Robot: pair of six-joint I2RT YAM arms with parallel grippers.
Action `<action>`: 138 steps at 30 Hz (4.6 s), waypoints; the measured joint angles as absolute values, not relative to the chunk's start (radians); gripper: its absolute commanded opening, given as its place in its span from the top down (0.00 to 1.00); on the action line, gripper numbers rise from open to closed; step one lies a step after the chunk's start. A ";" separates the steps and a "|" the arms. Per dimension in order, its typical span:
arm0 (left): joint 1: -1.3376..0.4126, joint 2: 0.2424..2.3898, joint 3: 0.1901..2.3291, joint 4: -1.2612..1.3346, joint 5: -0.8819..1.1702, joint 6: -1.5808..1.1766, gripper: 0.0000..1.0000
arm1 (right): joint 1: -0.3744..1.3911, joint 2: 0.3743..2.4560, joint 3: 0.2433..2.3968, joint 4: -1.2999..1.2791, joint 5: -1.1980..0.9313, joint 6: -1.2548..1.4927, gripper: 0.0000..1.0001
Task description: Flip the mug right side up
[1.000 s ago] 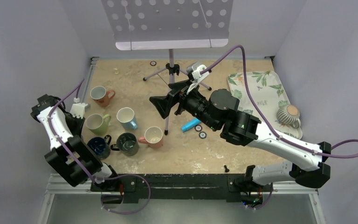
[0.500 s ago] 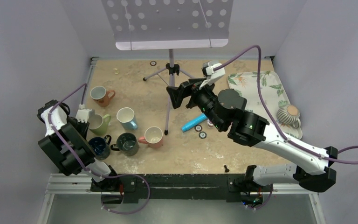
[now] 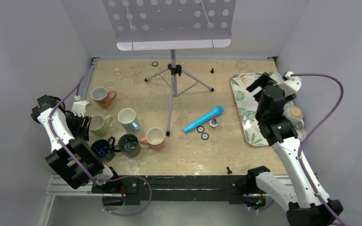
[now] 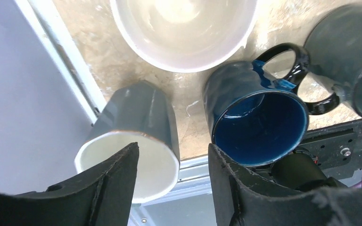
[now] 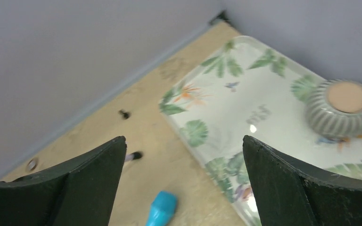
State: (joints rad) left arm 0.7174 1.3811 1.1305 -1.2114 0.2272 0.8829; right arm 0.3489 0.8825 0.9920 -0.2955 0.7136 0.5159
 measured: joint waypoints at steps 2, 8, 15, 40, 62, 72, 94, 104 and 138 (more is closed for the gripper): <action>0.716 1.357 1.171 -1.236 0.245 0.883 0.37 | 0.186 0.895 0.949 -0.283 0.677 0.541 0.02; 0.691 1.281 1.254 -1.307 0.300 0.880 0.34 | -0.289 1.116 0.921 -0.255 0.525 0.653 0.05; 0.580 1.168 1.313 -1.377 0.371 0.850 0.31 | -0.545 1.382 0.920 -0.245 0.494 0.800 0.07; 0.488 1.095 1.313 -1.430 0.392 0.796 0.31 | -0.297 1.732 1.116 -0.066 0.310 0.636 0.25; 0.488 1.036 1.295 -1.425 0.405 0.796 0.31 | -0.381 1.800 1.259 -0.277 0.218 0.771 0.10; 0.488 1.015 1.256 -1.392 0.417 0.805 0.31 | -0.385 1.941 1.313 -0.288 0.138 0.859 0.49; 0.488 1.011 1.254 -1.403 0.458 0.809 0.28 | -0.208 1.687 1.169 -0.207 0.072 0.515 1.00; 0.467 1.031 1.452 -1.547 0.799 0.857 0.14 | 0.048 1.121 1.053 -0.039 0.093 0.385 1.00; -0.286 0.998 1.450 -0.671 1.210 -0.332 0.28 | 1.049 1.205 1.125 0.602 -0.031 0.540 1.00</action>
State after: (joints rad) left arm -0.2863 0.9977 1.4502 -0.6712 1.2102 -0.3325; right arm 1.0492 1.2049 1.1252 0.6022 -0.0307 0.5404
